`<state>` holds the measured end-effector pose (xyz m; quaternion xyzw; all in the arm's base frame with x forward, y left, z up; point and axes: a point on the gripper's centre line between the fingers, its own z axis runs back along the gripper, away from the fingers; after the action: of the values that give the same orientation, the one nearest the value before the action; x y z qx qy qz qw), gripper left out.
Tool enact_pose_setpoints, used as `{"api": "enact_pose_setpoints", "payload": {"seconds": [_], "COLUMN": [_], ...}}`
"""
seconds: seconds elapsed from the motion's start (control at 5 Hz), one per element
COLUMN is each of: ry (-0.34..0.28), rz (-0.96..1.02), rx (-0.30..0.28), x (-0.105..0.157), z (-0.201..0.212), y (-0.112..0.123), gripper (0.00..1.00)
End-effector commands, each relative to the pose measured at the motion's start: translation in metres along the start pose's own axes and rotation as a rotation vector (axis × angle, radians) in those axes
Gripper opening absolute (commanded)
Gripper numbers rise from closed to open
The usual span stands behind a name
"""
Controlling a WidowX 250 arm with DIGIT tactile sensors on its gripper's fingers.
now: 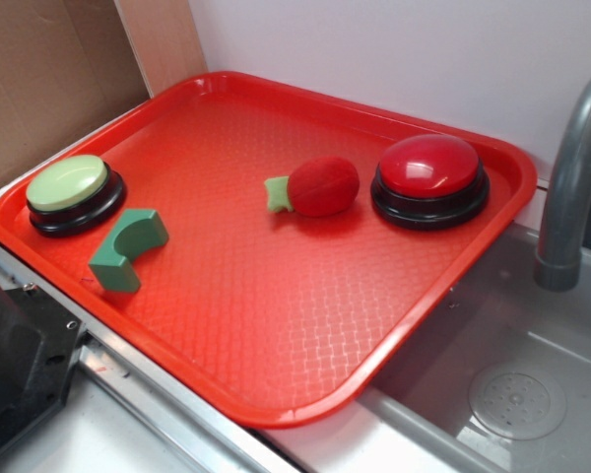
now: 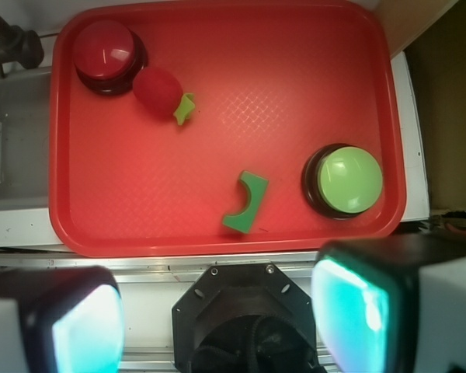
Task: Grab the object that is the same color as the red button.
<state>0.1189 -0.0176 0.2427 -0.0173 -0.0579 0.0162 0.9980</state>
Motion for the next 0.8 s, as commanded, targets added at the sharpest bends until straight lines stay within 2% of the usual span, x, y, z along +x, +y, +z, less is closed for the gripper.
{"api": "enact_pose_setpoints", "payload": {"seconds": [0.0,0.2,0.4,0.6], "ry": [0.000,-0.016,-0.013,-0.094], "rz": [0.000,-0.152,-0.295,-0.470], "rx": [0.000,-0.003,0.059,0.026], "x": [0.000,0.021,0.046,0.077], "z": [0.000,-0.013,-0.029,-0.052], "y": [0.000,0.001,-0.003,-0.008], "gripper": [1.00,1.00,1.00,1.00]}}
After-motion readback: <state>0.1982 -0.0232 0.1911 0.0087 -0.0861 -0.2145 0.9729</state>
